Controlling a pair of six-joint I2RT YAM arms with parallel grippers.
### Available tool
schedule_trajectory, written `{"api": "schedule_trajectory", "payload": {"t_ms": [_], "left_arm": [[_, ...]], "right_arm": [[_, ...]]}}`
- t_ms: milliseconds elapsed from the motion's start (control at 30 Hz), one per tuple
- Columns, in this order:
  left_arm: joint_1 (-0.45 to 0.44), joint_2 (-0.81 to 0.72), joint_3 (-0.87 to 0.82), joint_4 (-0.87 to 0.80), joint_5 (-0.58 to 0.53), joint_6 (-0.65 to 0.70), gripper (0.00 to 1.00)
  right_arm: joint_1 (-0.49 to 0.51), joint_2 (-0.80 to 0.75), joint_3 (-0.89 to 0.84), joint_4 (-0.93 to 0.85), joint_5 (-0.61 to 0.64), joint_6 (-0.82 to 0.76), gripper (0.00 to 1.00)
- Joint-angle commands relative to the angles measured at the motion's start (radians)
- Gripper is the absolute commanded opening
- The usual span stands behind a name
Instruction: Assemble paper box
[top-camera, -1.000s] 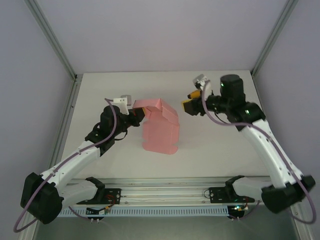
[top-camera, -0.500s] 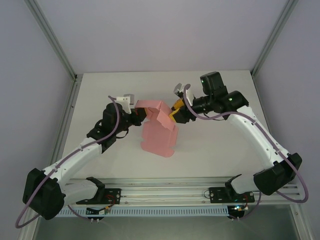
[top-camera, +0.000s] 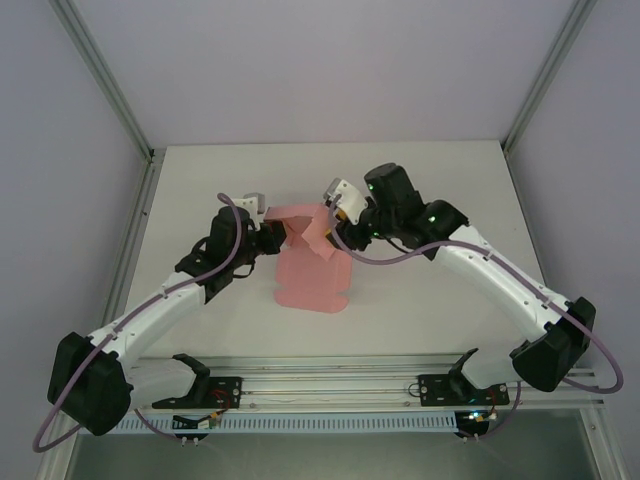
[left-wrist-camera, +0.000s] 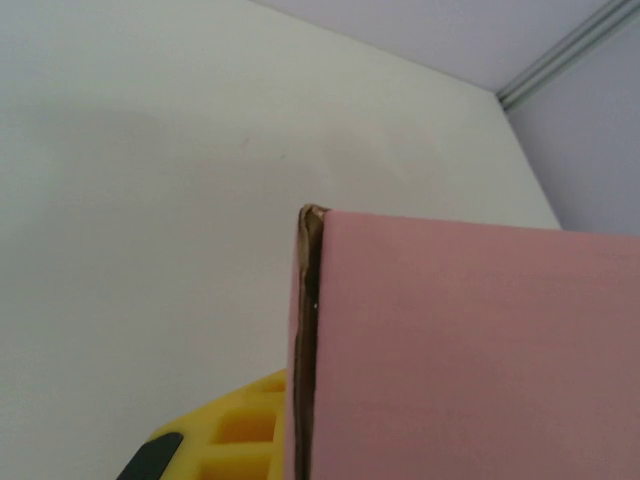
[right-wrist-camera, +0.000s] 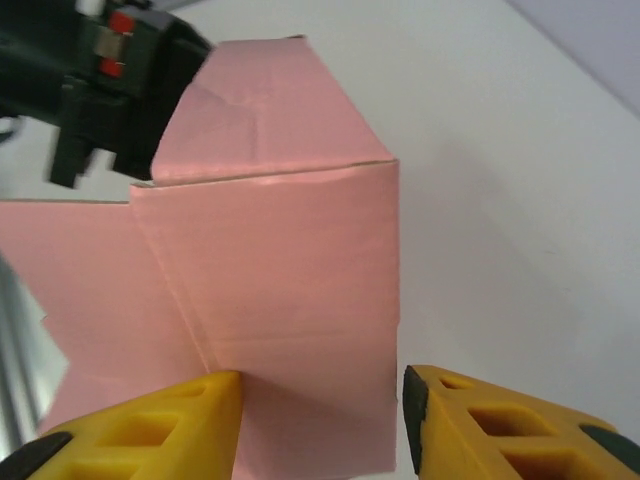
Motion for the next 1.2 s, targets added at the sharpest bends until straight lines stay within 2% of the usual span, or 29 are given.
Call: {"api": "schedule_trajectory", "payload": {"t_ms": [0, 100, 167, 300, 400, 633, 867, 1100, 1167], "left_arm": [[-0.008, -0.009, 0.062, 0.007, 0.004, -0.021, 0.0], [-0.007, -0.009, 0.062, -0.007, -0.011, -0.022, 0.0], [-0.008, -0.01, 0.06, -0.013, -0.015, -0.021, 0.0], [-0.008, -0.01, 0.059, -0.017, -0.018, -0.021, 0.0], [-0.008, -0.009, 0.059, -0.015, -0.012, -0.018, 0.0], [-0.008, -0.007, 0.06, -0.013, 0.027, -0.004, 0.0], [-0.012, -0.022, 0.052, 0.003, 0.092, 0.012, 0.0], [-0.038, -0.039, 0.059, -0.03, 0.064, 0.016, 0.0], [-0.046, -0.037, 0.066, -0.052, 0.043, 0.005, 0.0]], "right_arm": [[0.047, 0.014, -0.013, 0.085, 0.23, 0.041, 0.47], [0.056, 0.006, -0.009, 0.079, 0.258, 0.066, 0.46], [0.056, -0.008, -0.011, 0.068, 0.22, 0.069, 0.46], [0.055, -0.024, 0.003, 0.01, 0.088, 0.072, 0.38], [0.055, -0.024, 0.017, -0.037, 0.01, 0.067, 0.38], [0.055, -0.035, 0.033, -0.087, -0.062, 0.05, 0.38], [0.054, -0.003, 0.05, -0.057, 0.075, 0.067, 0.39], [0.062, 0.016, -0.022, 0.169, 0.348, 0.124, 0.37], [0.07, 0.018, -0.047, 0.225, 0.381, 0.124, 0.36]]}}
